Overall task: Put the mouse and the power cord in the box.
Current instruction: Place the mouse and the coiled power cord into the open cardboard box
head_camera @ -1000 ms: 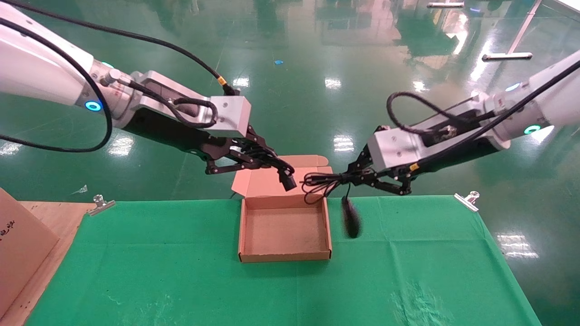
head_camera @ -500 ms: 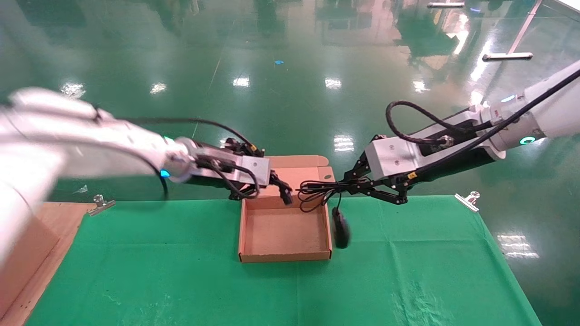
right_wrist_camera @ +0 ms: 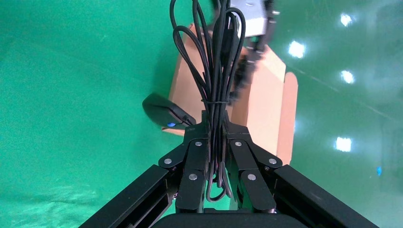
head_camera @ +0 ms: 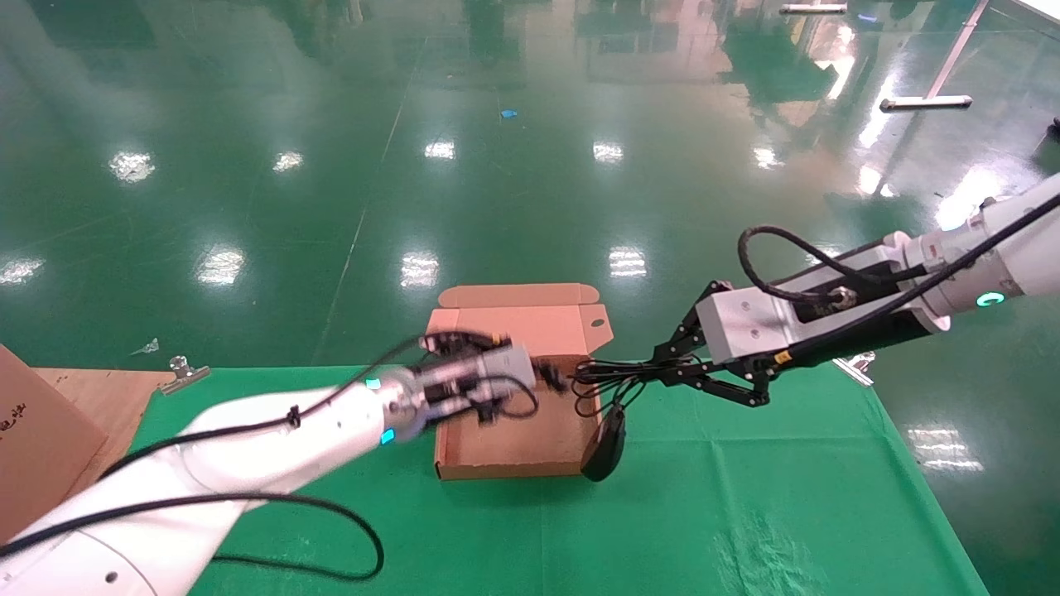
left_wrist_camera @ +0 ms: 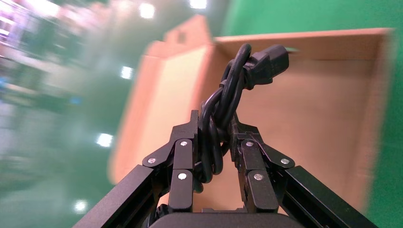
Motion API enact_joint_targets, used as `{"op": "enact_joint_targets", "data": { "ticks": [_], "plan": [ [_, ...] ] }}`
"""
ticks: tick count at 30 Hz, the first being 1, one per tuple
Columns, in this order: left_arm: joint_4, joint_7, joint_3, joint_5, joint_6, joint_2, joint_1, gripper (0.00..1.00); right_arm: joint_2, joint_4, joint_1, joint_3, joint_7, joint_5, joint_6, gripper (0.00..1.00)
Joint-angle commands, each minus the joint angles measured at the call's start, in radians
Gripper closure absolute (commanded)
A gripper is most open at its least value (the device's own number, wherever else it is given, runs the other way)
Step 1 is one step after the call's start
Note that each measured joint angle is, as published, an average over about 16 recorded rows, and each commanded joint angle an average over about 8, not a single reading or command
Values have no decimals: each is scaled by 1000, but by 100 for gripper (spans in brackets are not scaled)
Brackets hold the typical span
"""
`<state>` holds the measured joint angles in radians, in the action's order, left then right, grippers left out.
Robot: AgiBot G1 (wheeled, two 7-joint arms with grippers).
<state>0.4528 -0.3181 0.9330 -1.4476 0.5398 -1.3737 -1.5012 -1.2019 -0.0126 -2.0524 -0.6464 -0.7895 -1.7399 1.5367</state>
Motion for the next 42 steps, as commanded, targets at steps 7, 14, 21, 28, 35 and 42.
{"op": "enact_joint_targets", "data": {
  "ticks": [7, 14, 21, 28, 35, 42],
  "plan": [
    [7, 106, 115, 68, 26, 3, -3, 0, 9, -3, 27, 0, 0, 0, -26, 100],
    [14, 126, 181, 111, 3, 4, -14, 0, -3, 2, 42, 3, 3, 5, -29, 100],
    [19, 121, 234, 149, -15, 5, -25, 0, -18, 7, 44, 3, 11, 4, -23, 100],
    [-16, 96, 234, 214, -60, 12, -46, 0, -51, 16, 33, 1, 31, 1, -47, 100],
    [-75, 62, 195, 293, -8, 53, -88, 0, -116, 33, 38, -11, 52, -17, -156, 100],
    [-53, -56, 106, 415, 204, 196, -122, 0, -159, 108, 100, -8, 81, -3, -330, 100]
  ]
}}
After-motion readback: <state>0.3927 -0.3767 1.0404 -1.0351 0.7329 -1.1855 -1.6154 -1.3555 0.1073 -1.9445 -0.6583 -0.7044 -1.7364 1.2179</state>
